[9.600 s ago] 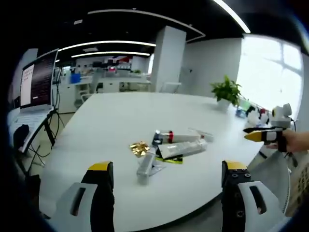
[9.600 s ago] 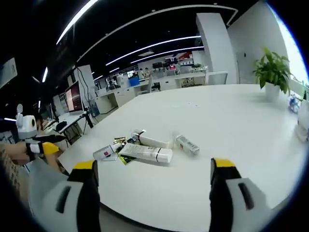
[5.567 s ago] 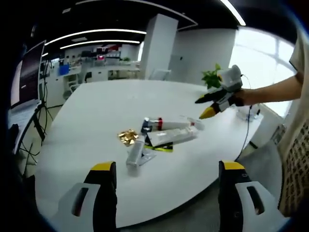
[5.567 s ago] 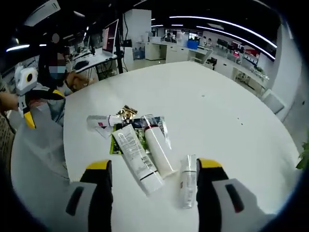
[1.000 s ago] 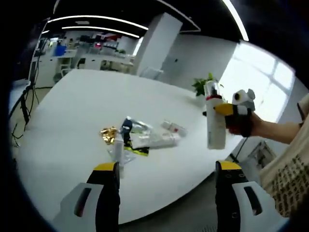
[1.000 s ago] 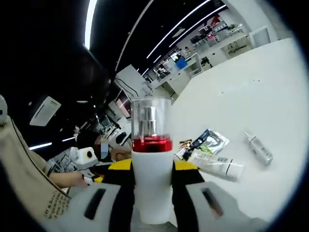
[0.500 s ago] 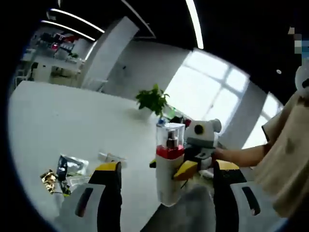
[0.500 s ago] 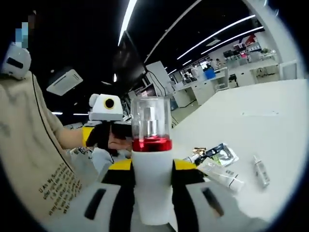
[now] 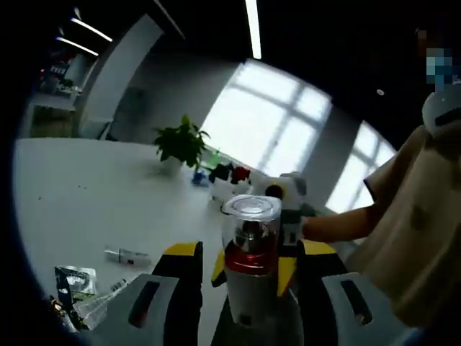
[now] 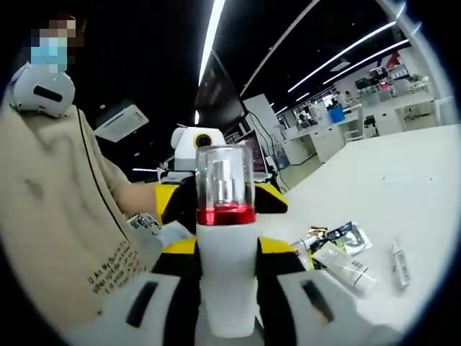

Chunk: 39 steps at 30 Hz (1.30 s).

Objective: Arrange the skincare products in the storage area until every visible bottle or jar stands upright without overlapping.

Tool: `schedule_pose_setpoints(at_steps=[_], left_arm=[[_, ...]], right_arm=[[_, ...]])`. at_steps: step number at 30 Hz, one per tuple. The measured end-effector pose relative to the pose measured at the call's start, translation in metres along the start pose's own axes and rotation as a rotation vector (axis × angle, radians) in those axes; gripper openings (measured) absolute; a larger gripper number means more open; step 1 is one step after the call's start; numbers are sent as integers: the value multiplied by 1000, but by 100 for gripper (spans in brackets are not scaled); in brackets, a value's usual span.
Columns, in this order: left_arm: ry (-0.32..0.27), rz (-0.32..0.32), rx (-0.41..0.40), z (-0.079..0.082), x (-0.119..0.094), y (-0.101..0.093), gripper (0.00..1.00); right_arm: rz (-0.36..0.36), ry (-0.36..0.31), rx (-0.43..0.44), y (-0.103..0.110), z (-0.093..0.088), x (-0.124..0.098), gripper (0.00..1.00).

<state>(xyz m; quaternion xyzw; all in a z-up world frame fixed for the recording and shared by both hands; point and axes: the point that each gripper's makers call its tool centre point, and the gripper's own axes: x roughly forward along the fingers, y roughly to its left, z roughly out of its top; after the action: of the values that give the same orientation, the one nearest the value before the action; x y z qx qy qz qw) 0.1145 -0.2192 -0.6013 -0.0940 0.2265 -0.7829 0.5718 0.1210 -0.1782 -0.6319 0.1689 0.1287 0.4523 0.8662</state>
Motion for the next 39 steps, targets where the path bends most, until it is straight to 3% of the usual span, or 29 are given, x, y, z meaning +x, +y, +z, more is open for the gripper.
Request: schedule_pose_setpoints(at_steps=[5, 8, 11, 14, 22, 26, 29, 33, 39], left_arm=[[31, -12, 40, -8, 8, -3, 28], [48, -5, 47, -11, 11, -3, 27], [104, 15, 62, -19, 13, -3, 26], [144, 37, 137, -25, 17, -2, 25], [113, 73, 129, -26, 29, 4, 24], [118, 52, 113, -25, 31, 0, 24], [119, 40, 121, -22, 33, -4, 24], [142, 51, 153, -22, 39, 2, 23], [150, 54, 149, -26, 50, 14, 23]], right_arm=[[17, -5, 6, 2, 0, -3, 28], [13, 0, 4, 2, -5, -7, 28], [1, 9, 3, 2, -11, -8, 29], [-22, 32, 2, -1, -17, -9, 31], [-117, 42, -44, -10, -19, -14, 34], [-120, 41, -51, -7, -19, -20, 34], [-132, 44, -104, -5, -15, -25, 33], [-170, 88, -171, -13, -17, -35, 31], [-216, 108, -165, -32, -30, -49, 34]])
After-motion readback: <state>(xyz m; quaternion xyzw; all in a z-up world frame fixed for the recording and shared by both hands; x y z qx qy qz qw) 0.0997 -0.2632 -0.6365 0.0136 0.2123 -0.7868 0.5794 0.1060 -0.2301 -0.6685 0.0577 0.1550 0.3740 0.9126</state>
